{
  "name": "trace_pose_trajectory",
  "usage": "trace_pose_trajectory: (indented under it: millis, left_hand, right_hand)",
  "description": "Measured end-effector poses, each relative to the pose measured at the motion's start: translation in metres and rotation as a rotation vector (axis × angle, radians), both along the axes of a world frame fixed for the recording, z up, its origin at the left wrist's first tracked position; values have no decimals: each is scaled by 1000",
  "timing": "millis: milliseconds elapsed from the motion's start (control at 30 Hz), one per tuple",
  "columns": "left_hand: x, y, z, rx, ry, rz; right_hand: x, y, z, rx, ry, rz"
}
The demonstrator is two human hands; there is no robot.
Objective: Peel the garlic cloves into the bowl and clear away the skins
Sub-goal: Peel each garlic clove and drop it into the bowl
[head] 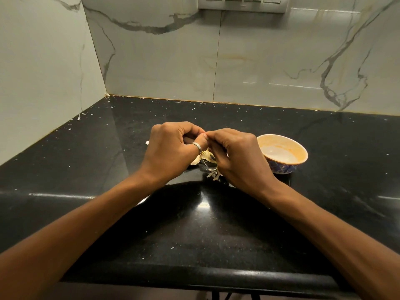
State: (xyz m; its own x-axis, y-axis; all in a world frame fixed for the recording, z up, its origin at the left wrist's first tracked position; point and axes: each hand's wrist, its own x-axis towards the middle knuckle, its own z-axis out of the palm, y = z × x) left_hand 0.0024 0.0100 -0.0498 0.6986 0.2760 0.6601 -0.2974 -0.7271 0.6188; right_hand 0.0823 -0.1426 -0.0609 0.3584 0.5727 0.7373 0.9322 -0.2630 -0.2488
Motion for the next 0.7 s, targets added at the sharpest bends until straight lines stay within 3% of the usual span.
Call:
trace_pose_trajectory:
  millis: [700]
  left_hand:
    - [2, -5, -2, 8, 48, 24]
  right_hand:
    - [-2, 2, 0, 6, 45, -43]
